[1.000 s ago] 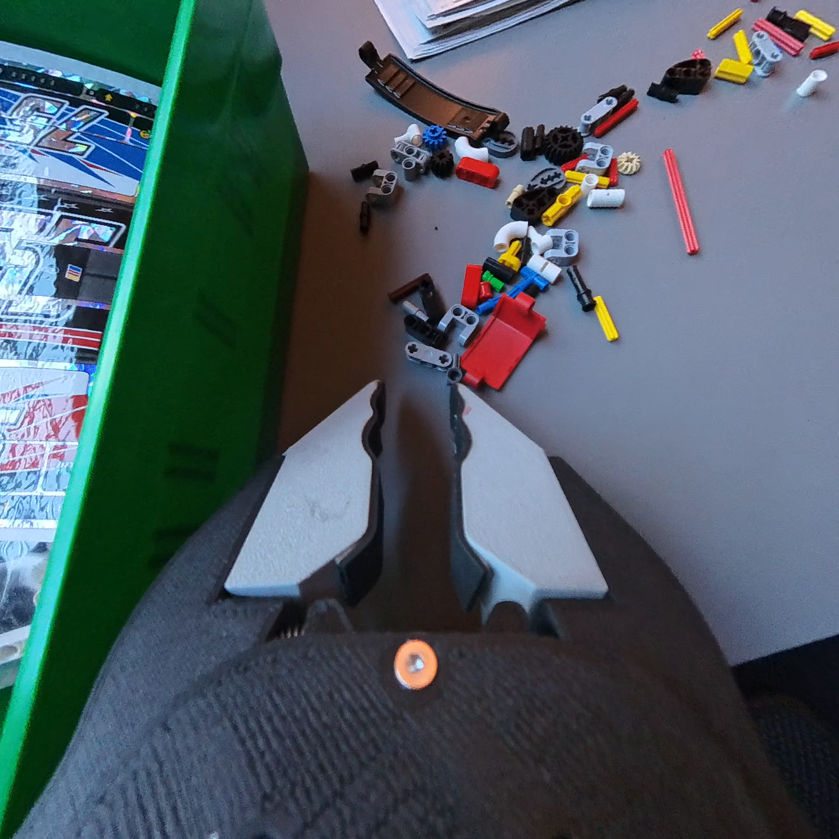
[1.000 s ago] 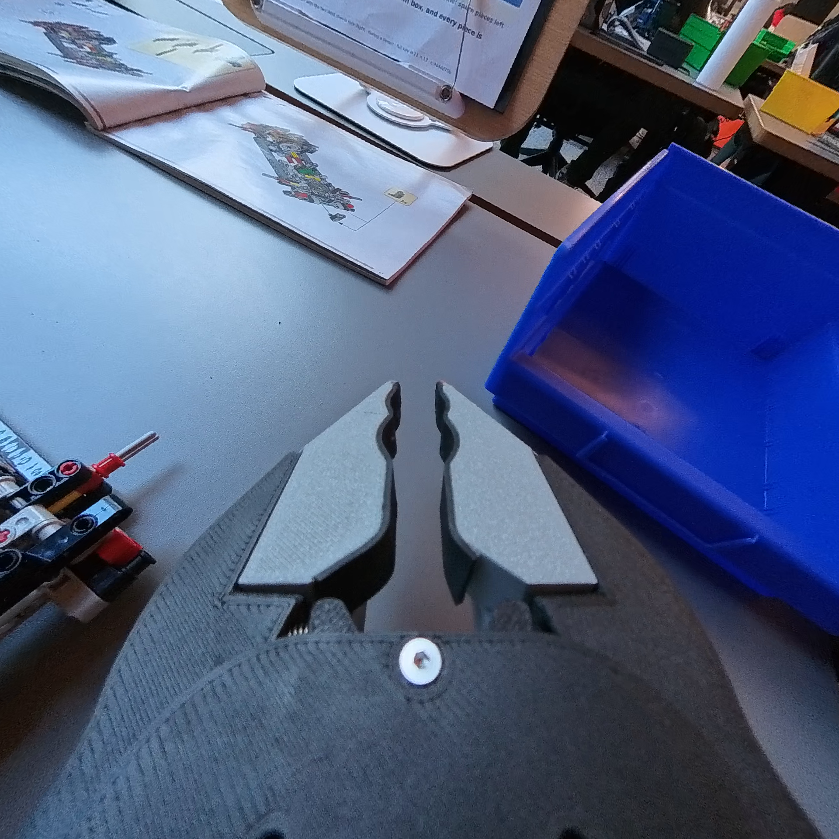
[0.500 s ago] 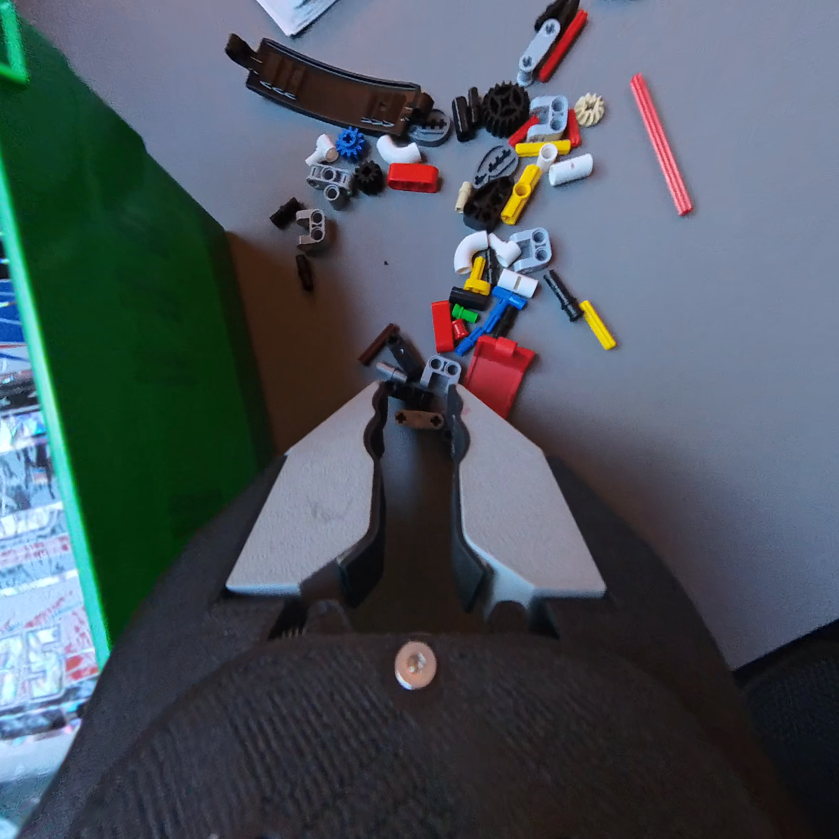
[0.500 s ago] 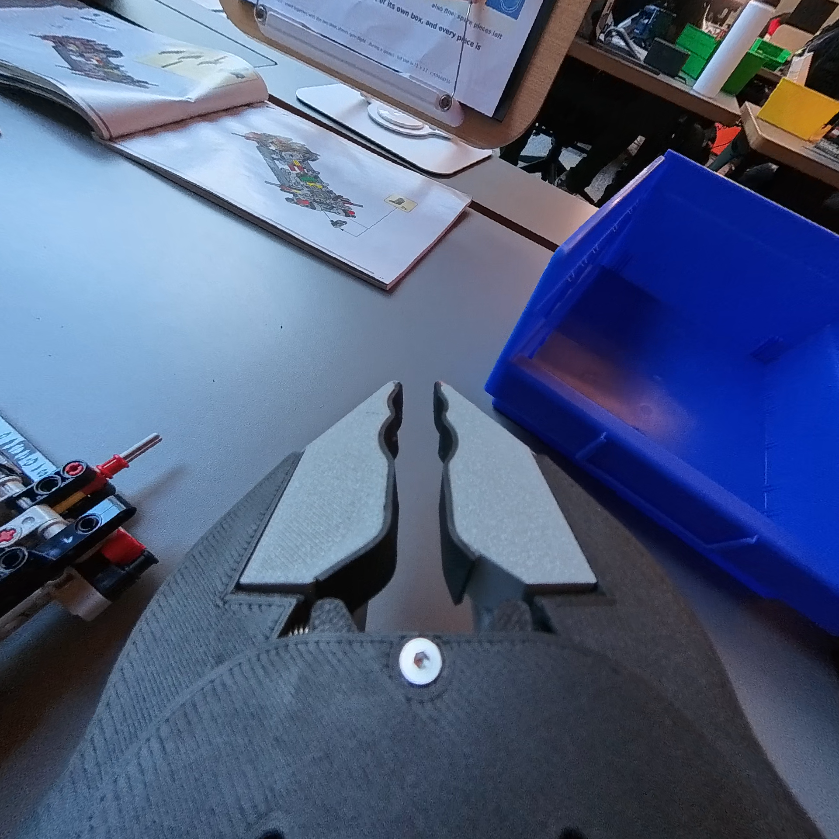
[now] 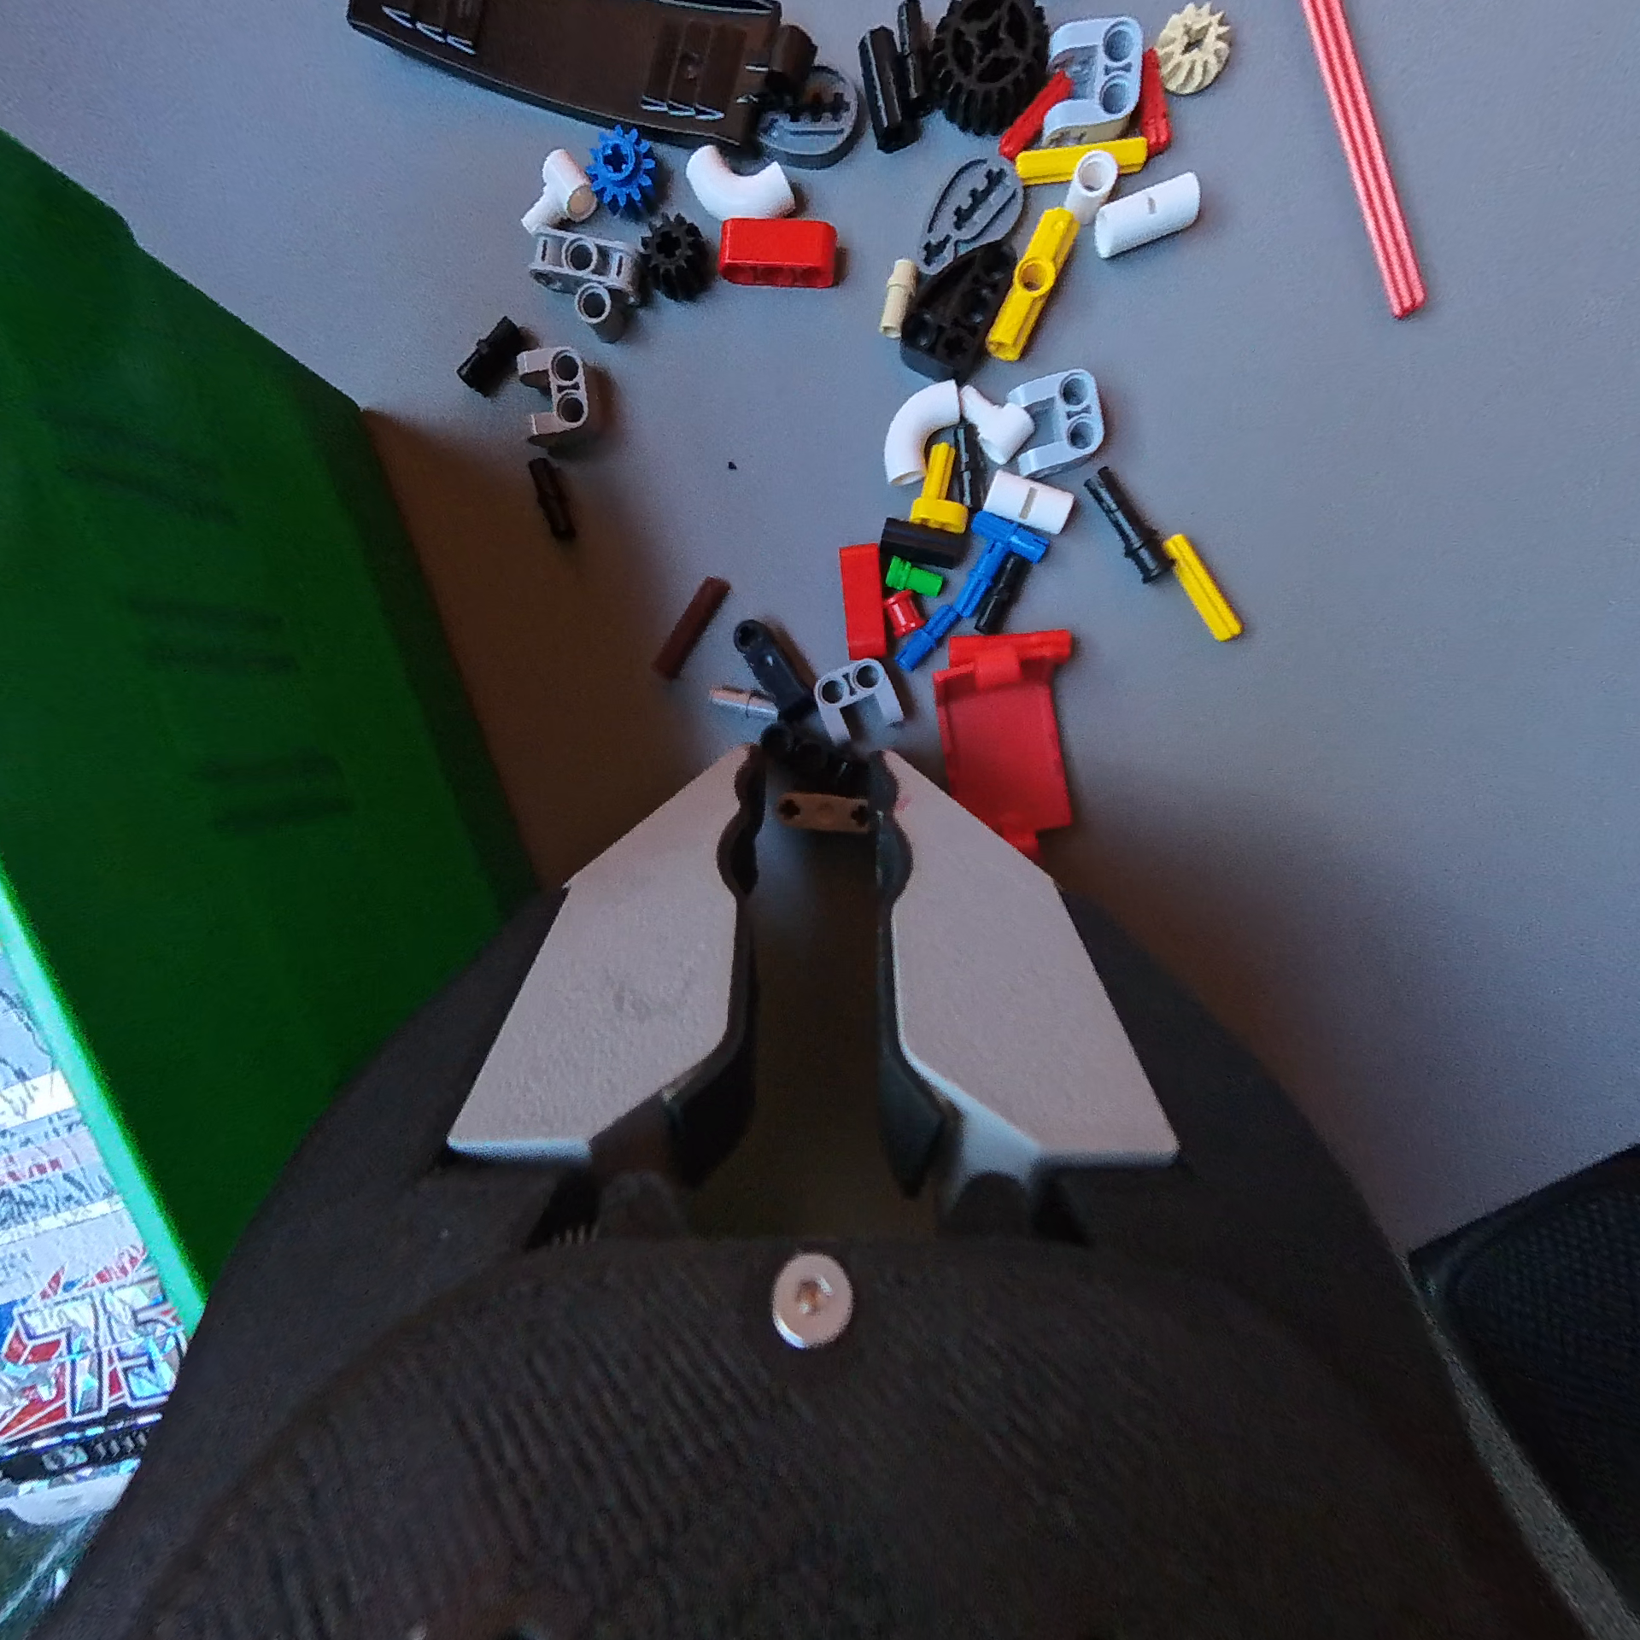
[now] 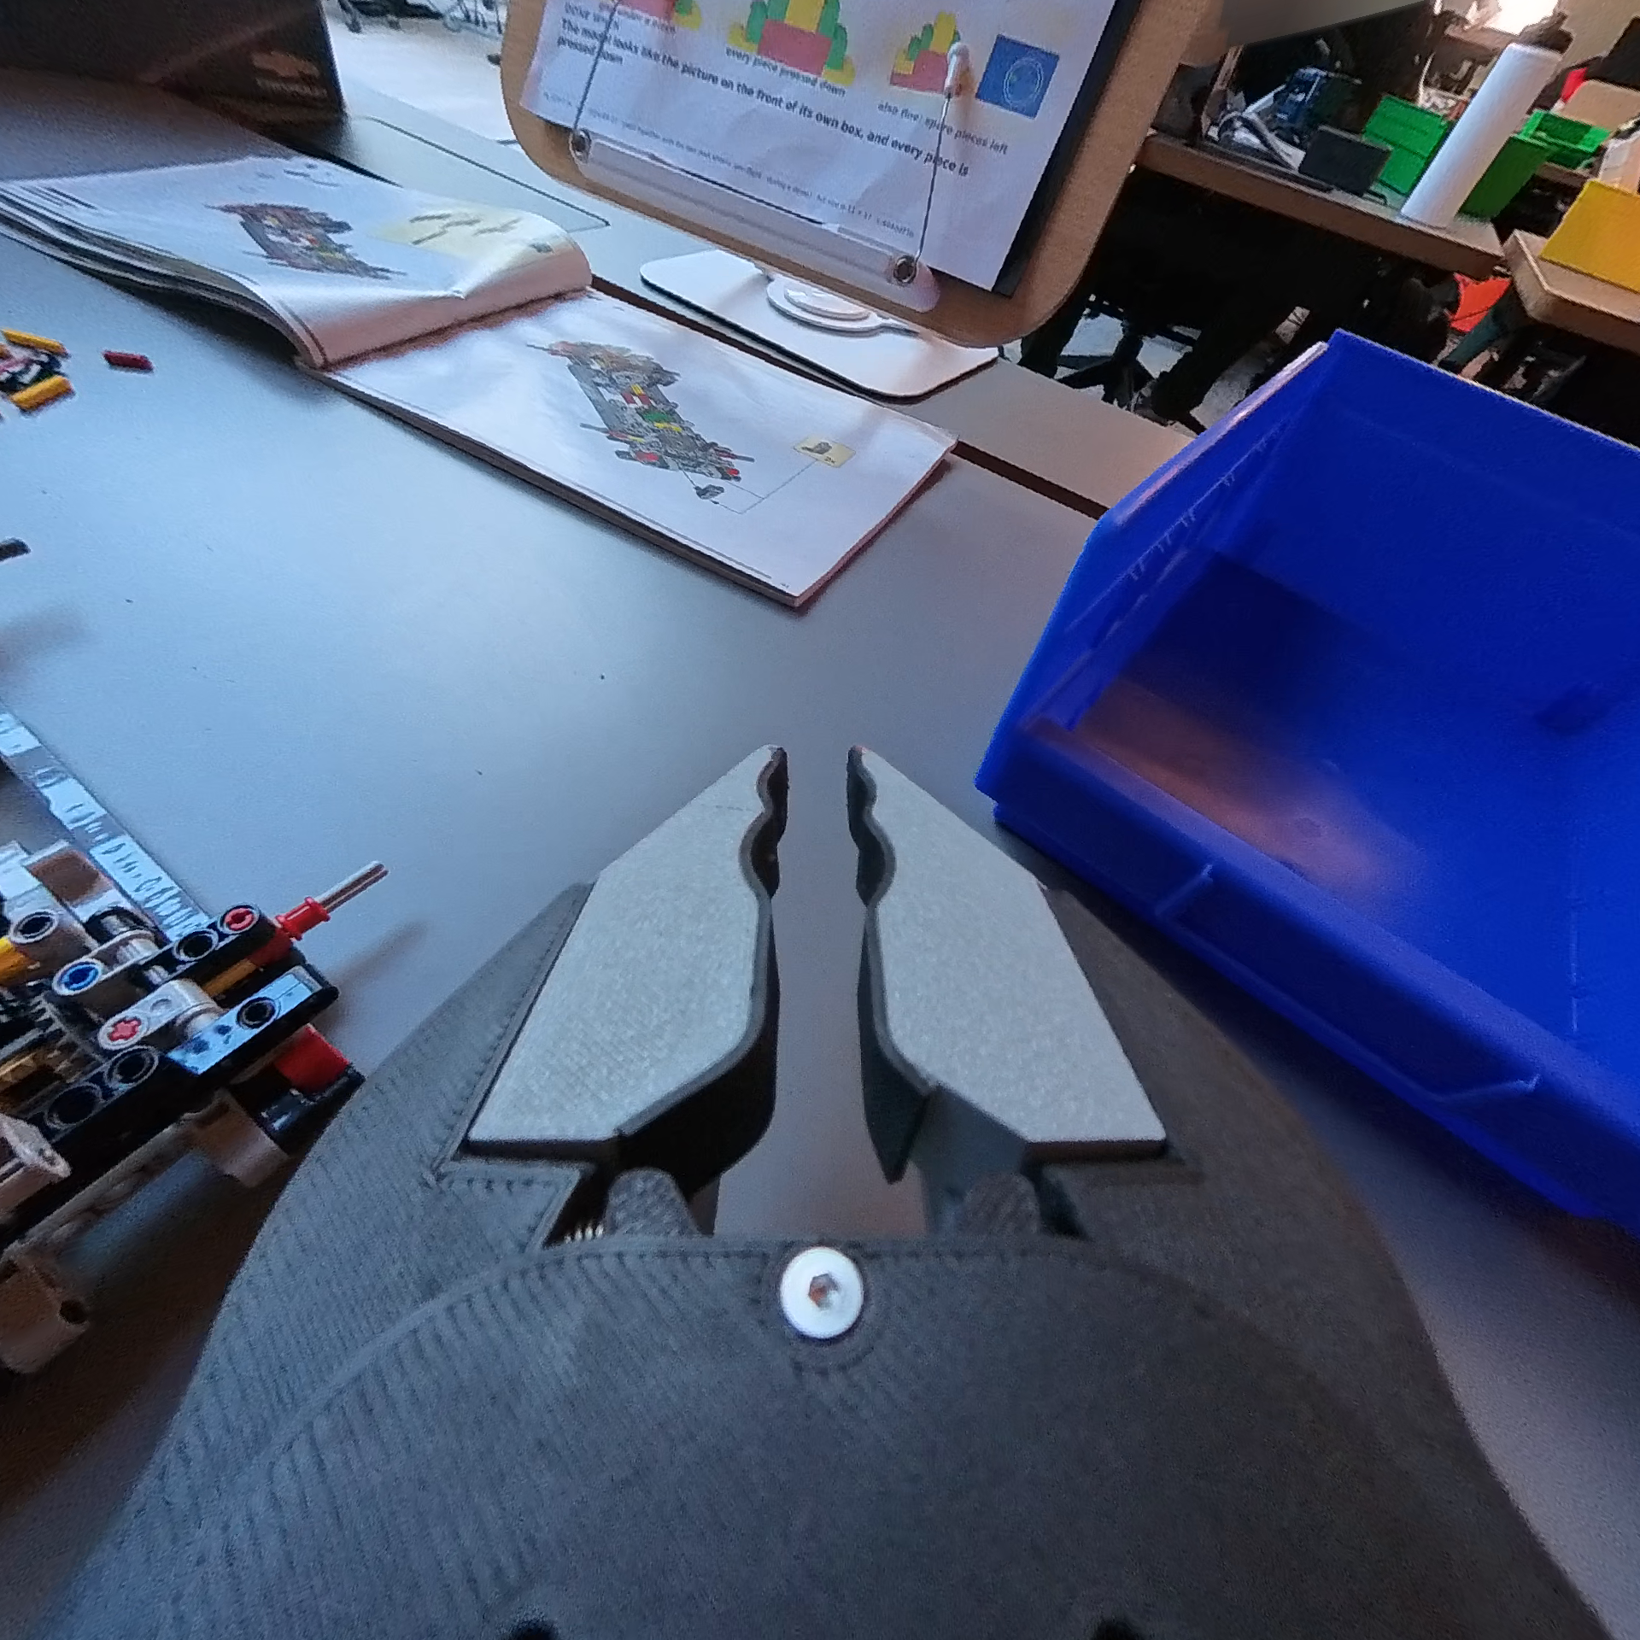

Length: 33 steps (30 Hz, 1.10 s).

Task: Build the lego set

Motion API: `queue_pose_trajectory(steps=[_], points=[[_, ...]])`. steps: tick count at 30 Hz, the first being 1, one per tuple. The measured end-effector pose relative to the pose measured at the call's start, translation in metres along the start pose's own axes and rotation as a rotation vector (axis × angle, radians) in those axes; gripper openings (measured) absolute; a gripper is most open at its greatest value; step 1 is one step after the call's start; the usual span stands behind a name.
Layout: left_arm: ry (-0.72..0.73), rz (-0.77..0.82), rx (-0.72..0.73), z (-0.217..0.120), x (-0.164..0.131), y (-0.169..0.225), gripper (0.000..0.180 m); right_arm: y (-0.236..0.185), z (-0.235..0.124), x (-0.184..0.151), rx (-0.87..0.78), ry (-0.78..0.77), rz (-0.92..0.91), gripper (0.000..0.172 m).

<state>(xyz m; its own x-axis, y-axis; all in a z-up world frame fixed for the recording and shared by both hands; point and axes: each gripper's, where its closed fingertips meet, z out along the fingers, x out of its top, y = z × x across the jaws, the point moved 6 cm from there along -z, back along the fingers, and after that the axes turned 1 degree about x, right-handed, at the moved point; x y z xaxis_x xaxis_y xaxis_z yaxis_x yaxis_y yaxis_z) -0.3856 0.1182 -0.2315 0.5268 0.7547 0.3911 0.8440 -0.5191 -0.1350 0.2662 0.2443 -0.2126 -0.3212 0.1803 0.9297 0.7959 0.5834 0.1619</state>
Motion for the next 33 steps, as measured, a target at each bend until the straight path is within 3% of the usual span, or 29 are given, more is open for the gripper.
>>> queue_pose_trajectory(steps=[1,2,11,15,18,21,24,27,30,33], points=[[-0.003,-0.002,-0.001,0.000,0.000,0.000,0.021,0.000,-0.001,0.000,0.004,0.006,0.003,0.010],[-0.011,-0.002,0.007,0.000,-0.001,-0.001,0.009,0.000,-0.001,0.001,0.008,0.013,0.008,0.010],[0.040,-0.035,0.084,-0.006,0.000,0.000,0.008,-0.002,-0.004,0.004,0.053,0.050,0.051,0.011],[0.113,-0.035,0.137,-0.025,0.011,0.006,0.008,-0.002,-0.005,0.004,0.059,0.061,0.063,0.011],[0.210,0.040,0.121,-0.040,0.047,0.025,0.008,-0.002,-0.004,0.005,0.067,0.058,0.077,0.012],[0.333,0.165,-0.019,-0.037,0.111,0.070,0.008,-0.003,-0.004,0.005,0.072,0.063,0.078,0.012],[0.406,0.310,-0.214,-0.011,0.181,0.131,0.008,-0.006,-0.005,0.006,0.080,0.066,0.072,0.012],[0.353,0.436,-0.274,0.035,0.235,0.170,0.008,-0.009,-0.005,0.006,0.089,0.060,0.061,0.012],[0.244,0.490,-0.367,0.074,0.260,0.198,0.008,-0.012,-0.005,0.005,0.103,0.055,0.059,0.012],[0.183,0.541,-0.380,0.094,0.265,0.211,0.009,-0.012,-0.005,0.005,0.114,0.050,0.076,0.011]])
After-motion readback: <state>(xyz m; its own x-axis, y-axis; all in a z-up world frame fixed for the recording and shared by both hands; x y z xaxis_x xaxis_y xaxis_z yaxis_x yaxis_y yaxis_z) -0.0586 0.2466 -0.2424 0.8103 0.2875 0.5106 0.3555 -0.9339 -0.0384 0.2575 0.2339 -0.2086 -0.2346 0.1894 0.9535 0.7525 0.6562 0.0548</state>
